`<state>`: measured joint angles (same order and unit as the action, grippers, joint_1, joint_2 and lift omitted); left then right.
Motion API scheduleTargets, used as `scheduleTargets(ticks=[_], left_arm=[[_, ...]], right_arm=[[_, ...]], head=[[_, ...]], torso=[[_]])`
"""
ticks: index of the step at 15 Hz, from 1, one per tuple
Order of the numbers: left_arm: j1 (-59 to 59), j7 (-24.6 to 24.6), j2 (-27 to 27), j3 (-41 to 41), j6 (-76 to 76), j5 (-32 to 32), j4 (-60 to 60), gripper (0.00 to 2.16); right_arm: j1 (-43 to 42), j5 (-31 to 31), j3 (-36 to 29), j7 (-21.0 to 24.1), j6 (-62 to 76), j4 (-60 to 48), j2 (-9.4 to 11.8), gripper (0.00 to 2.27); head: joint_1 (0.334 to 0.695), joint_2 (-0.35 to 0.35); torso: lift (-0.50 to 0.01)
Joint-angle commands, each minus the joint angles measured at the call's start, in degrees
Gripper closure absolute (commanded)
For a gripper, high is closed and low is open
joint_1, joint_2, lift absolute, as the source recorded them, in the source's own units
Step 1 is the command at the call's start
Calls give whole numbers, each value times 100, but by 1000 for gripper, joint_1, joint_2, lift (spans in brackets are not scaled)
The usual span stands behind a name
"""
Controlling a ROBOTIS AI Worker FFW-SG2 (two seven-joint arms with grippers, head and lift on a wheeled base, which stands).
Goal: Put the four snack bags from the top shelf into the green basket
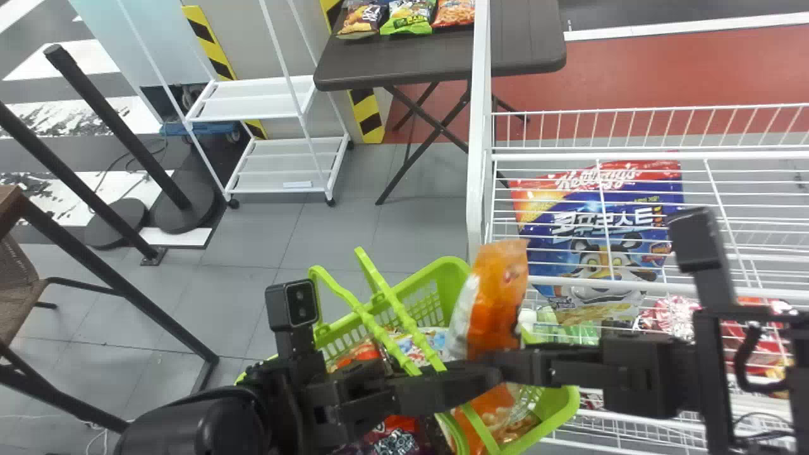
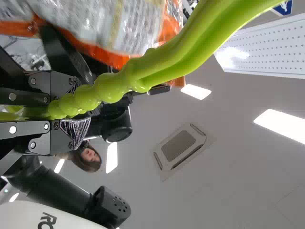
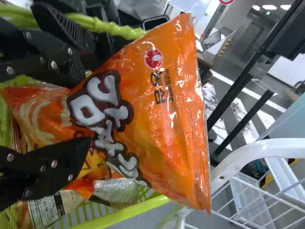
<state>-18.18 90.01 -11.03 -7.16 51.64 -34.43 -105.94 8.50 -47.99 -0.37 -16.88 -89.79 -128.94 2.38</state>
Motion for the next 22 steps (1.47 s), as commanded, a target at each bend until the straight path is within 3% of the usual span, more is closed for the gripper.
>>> scheduleTargets(ticks=[1,4,9,11,15,16,18,22], left_arm=[[-54,56,-13,-57,-17,-81,74,2148],[-80,56,-13,-92,-70,-117,153,2148],[-62,56,-13,-92,-140,-292,170,2148],[-71,56,-66,-92,-175,-468,223,2148],[-106,56,-101,-92,-210,-609,250,2145],[-133,56,-101,-92,-210,-609,250,2148],[-177,56,-128,-84,-210,-644,241,2148],[-273,56,-180,-84,-210,-662,232,2148]], right_arm=[[3,-325,-289,0,-29,-210,-1,36],[21,-782,-790,9,-29,-316,-18,46],[328,-729,-1440,-26,-29,-711,-45,53],[407,-237,-1818,-96,-29,-702,-45,53],[979,2048,-1783,-149,-29,-439,-159,56],[1110,2426,-1704,-131,616,-263,-177,56],[1400,2971,-1528,-87,2409,106,-177,56],[1928,3533,-1264,-184,6487,739,-177,56]], head=[[695,230],[695,217],[695,178],[695,121],[695,-7],[695,-74],[695,-141],[695,-226]], torso=[[0],[0],[0],[0],[0],[0],[0],[0]])
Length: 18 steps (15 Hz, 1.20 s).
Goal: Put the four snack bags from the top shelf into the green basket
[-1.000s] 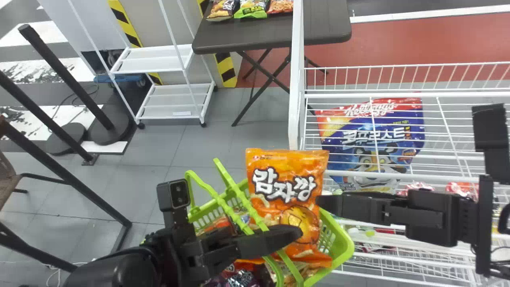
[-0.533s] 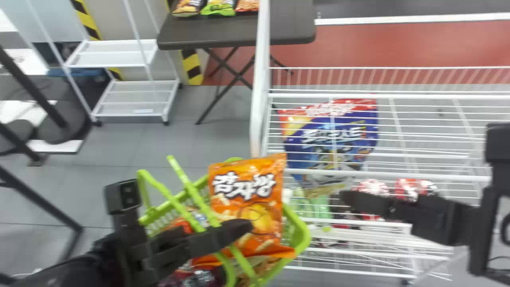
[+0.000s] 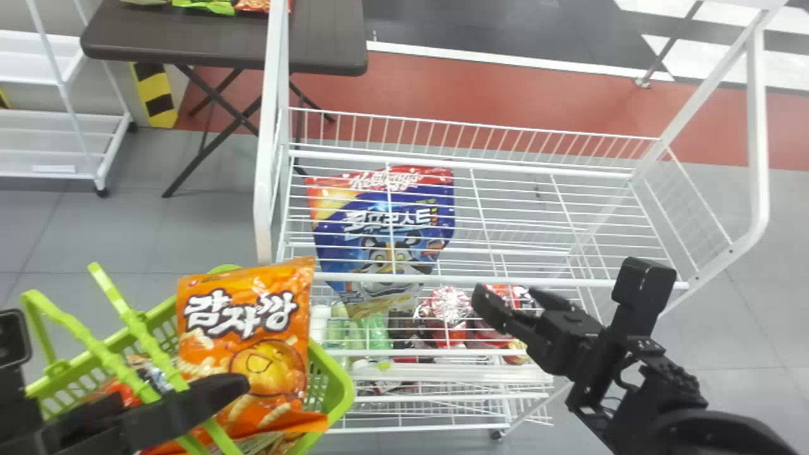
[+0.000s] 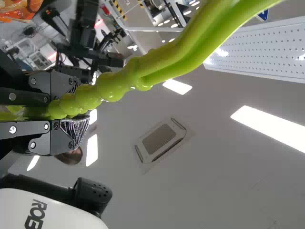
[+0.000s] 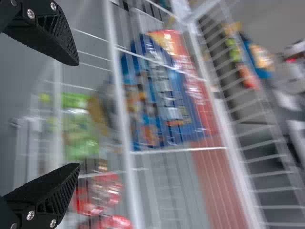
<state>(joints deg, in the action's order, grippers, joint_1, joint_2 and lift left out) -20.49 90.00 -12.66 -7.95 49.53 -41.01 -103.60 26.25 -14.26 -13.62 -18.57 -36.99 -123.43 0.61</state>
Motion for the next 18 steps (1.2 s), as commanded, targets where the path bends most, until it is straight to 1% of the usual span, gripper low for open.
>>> scheduleTargets(ticks=[1,3,6,10,18], left_arm=[[-78,57,-26,-14,0,-4,-2,2148],[-105,57,-35,-14,-17,-4,7,2148],[-140,57,-52,-31,-17,-4,-11,2148],[-148,57,-61,-22,-17,-4,-20,2148],[-175,57,-88,-40,-17,-13,-29,2148]], right_arm=[[197,265,79,-156,1575,302,0,56],[302,485,184,-199,2437,540,0,56],[469,670,281,-173,3157,742,-9,56],[601,661,307,-173,3351,759,0,60],[601,661,421,-147,3351,759,0,70]], head=[[695,-234],[695,-244],[695,-243],[695,-241],[695,-230]], torso=[[0],[0],[0],[0],[0]])
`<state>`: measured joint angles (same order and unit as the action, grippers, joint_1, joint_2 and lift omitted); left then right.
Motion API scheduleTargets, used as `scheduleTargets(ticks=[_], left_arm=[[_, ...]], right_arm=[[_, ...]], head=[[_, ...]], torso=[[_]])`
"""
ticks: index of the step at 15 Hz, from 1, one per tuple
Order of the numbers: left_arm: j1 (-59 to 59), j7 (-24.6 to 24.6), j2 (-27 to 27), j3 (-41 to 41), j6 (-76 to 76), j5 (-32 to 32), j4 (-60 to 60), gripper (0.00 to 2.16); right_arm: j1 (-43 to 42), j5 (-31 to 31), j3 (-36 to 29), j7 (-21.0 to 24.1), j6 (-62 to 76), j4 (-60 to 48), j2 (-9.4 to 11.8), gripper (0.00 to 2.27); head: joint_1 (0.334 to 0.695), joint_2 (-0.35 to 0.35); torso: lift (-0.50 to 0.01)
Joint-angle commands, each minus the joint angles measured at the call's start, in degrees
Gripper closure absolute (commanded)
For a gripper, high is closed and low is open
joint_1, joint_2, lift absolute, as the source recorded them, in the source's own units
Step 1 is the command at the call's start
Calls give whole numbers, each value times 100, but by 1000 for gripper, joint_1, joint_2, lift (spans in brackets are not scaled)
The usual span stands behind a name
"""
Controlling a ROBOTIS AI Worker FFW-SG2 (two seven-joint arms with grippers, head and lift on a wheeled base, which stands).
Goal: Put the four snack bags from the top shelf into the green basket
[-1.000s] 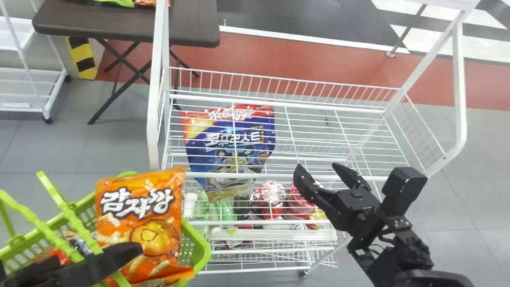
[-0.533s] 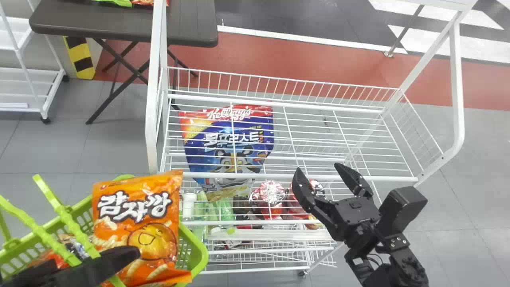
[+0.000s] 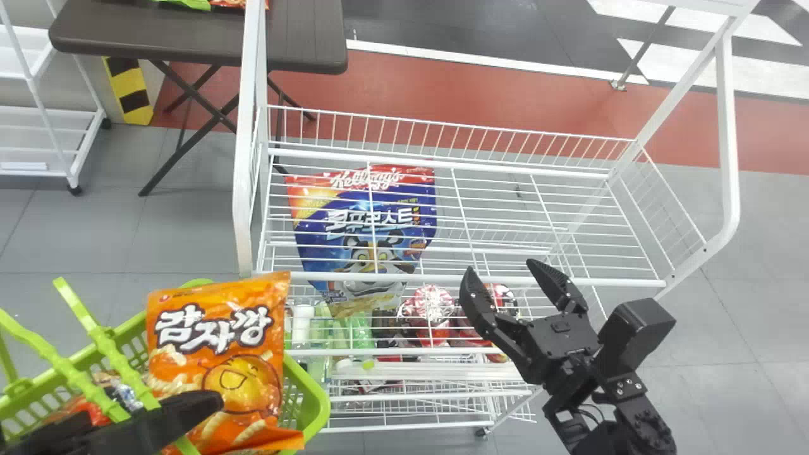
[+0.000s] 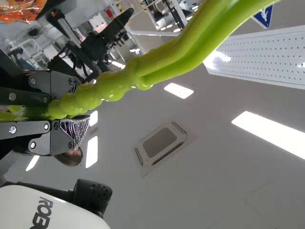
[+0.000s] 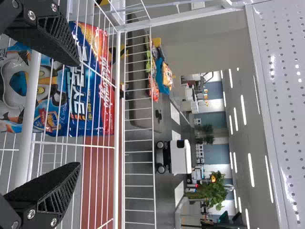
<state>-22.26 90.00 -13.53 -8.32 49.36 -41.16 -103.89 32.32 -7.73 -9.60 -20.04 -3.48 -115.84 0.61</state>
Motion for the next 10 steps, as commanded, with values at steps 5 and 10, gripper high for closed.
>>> scheduleTargets(ticks=[5,10], left_arm=[[-7,57,-1,6,0,-7,0,2148],[11,57,-1,15,0,-7,0,2148]], right_arm=[[11,-1,46,0,35,0,1,73],[11,-1,55,9,53,0,-8,73]], head=[[695,-219],[695,-217]], torso=[[0],[0]])
